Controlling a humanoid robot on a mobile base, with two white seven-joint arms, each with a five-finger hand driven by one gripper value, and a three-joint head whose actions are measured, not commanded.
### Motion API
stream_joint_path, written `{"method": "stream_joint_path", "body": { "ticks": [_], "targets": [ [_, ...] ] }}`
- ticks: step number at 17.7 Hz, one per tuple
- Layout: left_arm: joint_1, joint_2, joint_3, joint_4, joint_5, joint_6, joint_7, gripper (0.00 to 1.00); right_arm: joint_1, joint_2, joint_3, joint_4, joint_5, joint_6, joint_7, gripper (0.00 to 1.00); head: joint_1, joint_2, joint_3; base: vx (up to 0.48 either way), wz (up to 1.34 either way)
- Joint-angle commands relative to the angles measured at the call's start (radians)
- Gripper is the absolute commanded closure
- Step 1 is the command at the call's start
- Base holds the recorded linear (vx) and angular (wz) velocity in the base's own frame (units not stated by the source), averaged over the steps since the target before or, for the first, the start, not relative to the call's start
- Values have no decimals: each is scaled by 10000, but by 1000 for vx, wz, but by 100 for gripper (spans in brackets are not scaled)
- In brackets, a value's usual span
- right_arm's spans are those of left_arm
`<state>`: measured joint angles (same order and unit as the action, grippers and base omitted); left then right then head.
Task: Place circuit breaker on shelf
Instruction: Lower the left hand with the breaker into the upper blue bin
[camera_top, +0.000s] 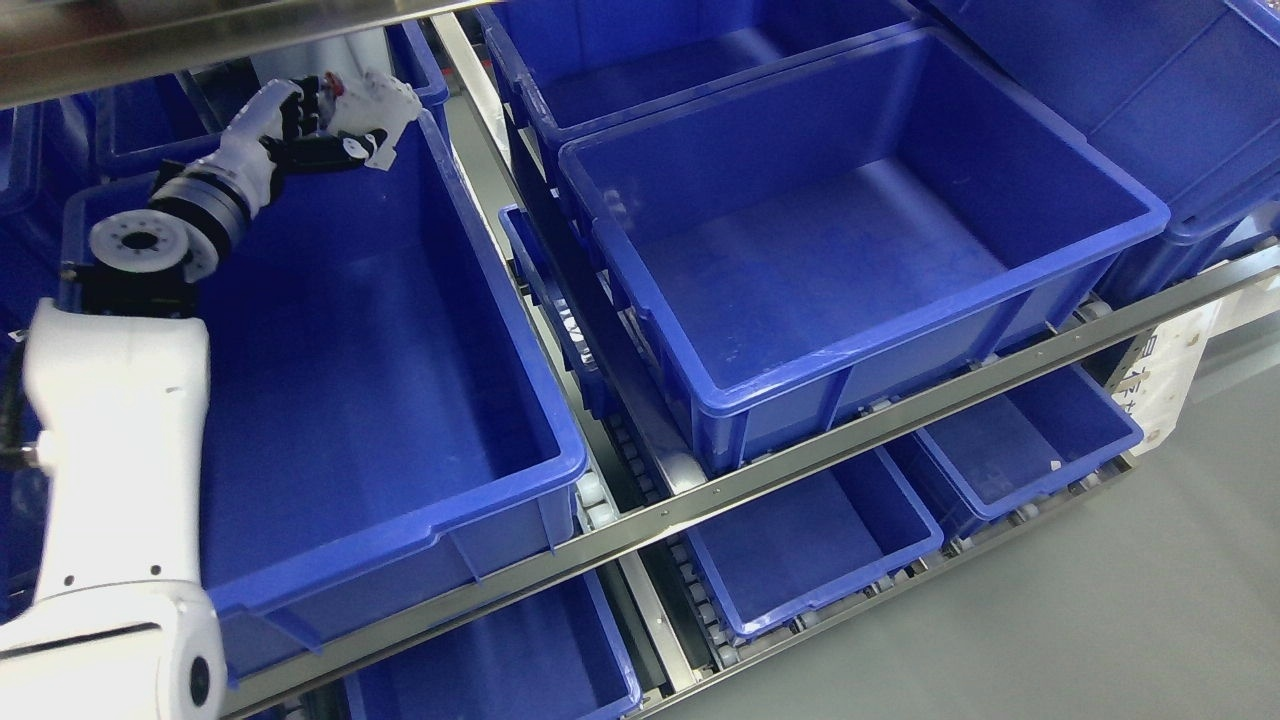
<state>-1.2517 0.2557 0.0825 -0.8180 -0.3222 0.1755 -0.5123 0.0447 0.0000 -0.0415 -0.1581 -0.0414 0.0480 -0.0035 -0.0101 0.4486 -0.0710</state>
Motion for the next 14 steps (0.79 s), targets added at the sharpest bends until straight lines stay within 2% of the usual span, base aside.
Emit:
{"method": "stream_joint_path", "body": {
  "ticks": [1,4,8,14],
  "targets": [
    [609,2700,-1573,-363,-46,101,-1623,93,-2,-175,0,1,0,-5,5,0,0,0,0,0,0],
    [982,2827,-1867,-810,-136,85,-2317,93,-3,-175,0,1,0,-5,5,0,0,0,0,0,0],
    [935,2260,-2756,-44,-305,55,-1613,93,-2,-175,0,1,0,-5,5,0,0,0,0,-14,20],
    [692,1433,-3860,1137,-1746,-22,-1596,91,-3,-175,0,1,0,-5,5,0,0,0,0,-53,9]
  ]
}}
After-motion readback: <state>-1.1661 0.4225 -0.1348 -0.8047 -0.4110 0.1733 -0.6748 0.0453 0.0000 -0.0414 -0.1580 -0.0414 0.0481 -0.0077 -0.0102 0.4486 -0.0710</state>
